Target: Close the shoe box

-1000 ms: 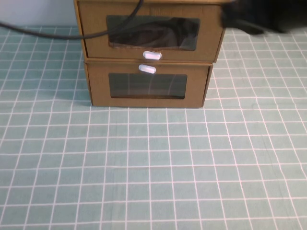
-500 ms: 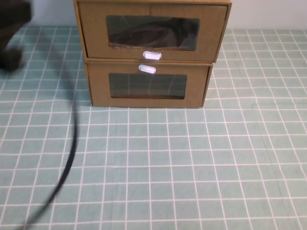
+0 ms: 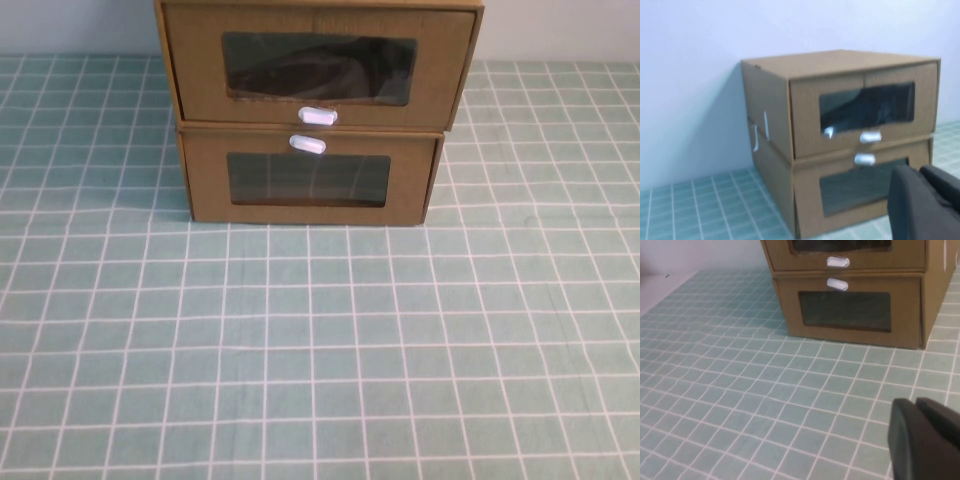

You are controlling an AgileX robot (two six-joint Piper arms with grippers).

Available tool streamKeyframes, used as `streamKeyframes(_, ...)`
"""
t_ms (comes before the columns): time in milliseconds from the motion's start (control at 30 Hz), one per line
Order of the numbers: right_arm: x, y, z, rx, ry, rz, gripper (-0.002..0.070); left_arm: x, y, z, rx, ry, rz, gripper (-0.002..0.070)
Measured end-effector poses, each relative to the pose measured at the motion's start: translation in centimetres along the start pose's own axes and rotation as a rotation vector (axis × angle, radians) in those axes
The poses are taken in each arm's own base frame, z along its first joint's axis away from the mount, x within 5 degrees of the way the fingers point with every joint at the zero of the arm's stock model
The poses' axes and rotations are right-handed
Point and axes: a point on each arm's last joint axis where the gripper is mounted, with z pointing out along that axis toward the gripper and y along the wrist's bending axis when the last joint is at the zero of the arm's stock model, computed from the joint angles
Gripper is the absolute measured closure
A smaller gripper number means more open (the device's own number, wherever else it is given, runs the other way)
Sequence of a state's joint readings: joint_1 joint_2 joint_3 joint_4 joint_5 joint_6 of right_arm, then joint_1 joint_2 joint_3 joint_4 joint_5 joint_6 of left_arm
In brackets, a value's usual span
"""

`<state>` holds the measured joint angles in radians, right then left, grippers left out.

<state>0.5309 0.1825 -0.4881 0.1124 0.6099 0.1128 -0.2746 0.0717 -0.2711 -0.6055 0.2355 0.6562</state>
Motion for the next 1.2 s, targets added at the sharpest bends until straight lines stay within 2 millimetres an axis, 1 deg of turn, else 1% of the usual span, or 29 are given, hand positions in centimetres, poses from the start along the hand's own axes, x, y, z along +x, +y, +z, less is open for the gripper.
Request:
streamKeyframes(67, 1.0, -0.3, 0.9, 0.003, -0.019, 0.004, 0.0687, 1.7, -0.1, -0.4, -0.004, 0.002, 0.006, 0.0680)
streamKeyframes(267, 3.2, -1.1, 2.6, 0.017, -0.053, 0.000, 0.0687, 7.7, -0.1, 0.2, -0.033, 0.121, -0.006, 0.0680)
streamKeyframes(333, 3.7, -1.2, 2.8, 0.019, -0.051, 0.000, 0.0687, 8.7, -0.1, 0.2, -0.039, 0.144, -0.003, 0.0680)
streamKeyframes(567, 3.6, -1.2, 2.9, 0.017, -0.083, -0.001, 0.0687, 8.7, 0.1, 0.3, -0.059, 0.123, 0.005, 0.0680)
streamKeyframes(1000, 3.6, -1.2, 2.9, 0.017, -0.083, -0.001, 0.0687, 8.6, 0.1, 0.3, -0.062, 0.119, 0.005, 0.0680)
streamKeyframes(1133, 3.7, -1.5, 3.0, 0.049, -0.080, -0.081, 0.0687, 8.6, 0.1, 0.3, -0.062, 0.119, 0.005, 0.0680)
streamKeyframes(1200, 4.1, -1.9, 3.2, 0.087, -0.078, -0.110, 0.0687, 8.6, 0.1, 0.3, -0.062, 0.119, 0.005, 0.0680)
